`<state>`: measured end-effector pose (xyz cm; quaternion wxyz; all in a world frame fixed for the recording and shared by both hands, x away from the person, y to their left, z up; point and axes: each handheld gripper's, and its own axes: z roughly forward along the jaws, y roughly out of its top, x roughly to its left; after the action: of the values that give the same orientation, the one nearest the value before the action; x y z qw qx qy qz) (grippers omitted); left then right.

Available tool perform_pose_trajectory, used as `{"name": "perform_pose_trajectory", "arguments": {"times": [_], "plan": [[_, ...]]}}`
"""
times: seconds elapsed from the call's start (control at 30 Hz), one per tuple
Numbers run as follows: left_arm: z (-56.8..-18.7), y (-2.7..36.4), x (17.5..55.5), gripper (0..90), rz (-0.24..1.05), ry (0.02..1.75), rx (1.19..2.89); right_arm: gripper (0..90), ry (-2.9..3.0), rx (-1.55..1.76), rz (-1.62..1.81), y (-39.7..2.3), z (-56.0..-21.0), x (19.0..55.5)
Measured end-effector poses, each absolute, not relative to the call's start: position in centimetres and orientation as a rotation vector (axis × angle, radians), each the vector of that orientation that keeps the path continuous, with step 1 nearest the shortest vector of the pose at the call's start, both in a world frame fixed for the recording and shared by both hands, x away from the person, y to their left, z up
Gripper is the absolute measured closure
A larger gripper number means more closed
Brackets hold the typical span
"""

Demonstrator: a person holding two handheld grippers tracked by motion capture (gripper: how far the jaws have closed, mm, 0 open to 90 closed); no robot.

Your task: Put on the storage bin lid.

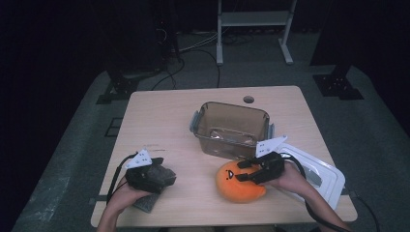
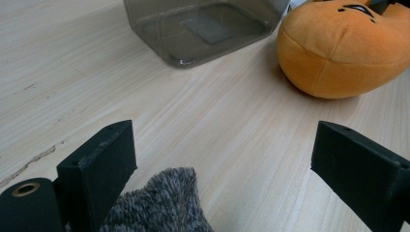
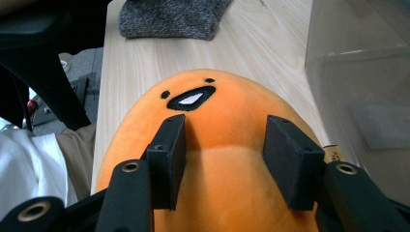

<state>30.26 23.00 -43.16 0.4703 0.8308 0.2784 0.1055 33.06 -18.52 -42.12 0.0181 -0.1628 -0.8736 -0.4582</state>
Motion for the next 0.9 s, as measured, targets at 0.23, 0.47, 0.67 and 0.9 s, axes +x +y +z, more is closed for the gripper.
{"name": "perform_pose_trajectory", "arguments": {"times": [0.23,0.47,0.67,0.9], "plan": [[-43.2,23.0,30.3,8.0,0.257,0.683,2.035,54.3,-2.674,-0.521,-1.414,-18.5,-42.2,33.4],[-43.2,23.0,30.3,8.0,0.257,0.684,2.036,68.8,-2.703,-0.473,-1.364,-18.0,-42.0,32.8],[-43.2,23.0,30.3,8.0,0.257,0.685,2.036,73.6,-2.696,-0.480,-1.354,-17.7,-41.7,32.4],[-43.1,23.1,30.3,8.0,0.259,0.685,2.032,81.2,-2.730,-0.505,-1.301,-17.0,-40.9,32.0]]}}
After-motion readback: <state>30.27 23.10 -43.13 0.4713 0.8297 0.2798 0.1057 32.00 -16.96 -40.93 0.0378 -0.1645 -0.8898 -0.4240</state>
